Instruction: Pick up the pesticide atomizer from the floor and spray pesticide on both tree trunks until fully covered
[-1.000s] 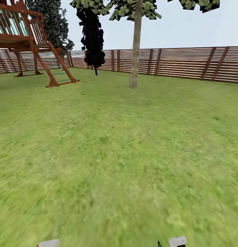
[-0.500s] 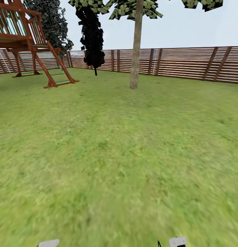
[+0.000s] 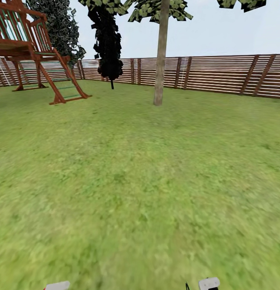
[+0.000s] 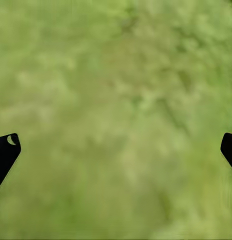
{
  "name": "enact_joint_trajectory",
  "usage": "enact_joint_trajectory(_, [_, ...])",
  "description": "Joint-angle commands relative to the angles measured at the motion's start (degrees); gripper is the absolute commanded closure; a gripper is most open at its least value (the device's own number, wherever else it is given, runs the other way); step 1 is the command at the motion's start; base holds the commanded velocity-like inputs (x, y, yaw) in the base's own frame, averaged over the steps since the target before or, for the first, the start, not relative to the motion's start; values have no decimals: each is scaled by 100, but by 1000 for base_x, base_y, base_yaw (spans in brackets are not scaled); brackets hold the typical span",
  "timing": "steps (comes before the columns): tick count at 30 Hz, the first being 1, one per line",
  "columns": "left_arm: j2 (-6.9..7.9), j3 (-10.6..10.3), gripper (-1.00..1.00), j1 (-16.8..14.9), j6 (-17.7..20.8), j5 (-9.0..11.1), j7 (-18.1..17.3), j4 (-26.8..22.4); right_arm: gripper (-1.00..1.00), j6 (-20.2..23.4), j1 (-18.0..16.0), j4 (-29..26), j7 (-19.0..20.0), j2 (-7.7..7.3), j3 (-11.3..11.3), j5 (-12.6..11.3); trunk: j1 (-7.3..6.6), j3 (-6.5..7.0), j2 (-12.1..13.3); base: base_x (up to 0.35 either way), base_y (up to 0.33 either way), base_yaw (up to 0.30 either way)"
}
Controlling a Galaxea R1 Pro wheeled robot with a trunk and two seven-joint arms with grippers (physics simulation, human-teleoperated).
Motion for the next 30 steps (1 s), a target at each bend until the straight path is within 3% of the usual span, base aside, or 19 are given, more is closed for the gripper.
enact_joint_trajectory(1, [0, 0, 100, -1, -1, 0, 0, 0, -100, 0, 0, 0, 0, 0, 0, 0, 0, 0, 0, 338, 0, 0])
enact_joint_trajectory(30, [-6, 0, 100, 0, -5, -2, -1, 0, -100, 0, 0, 0, 0, 0, 0, 0, 0, 0, 0, 338, 0, 0])
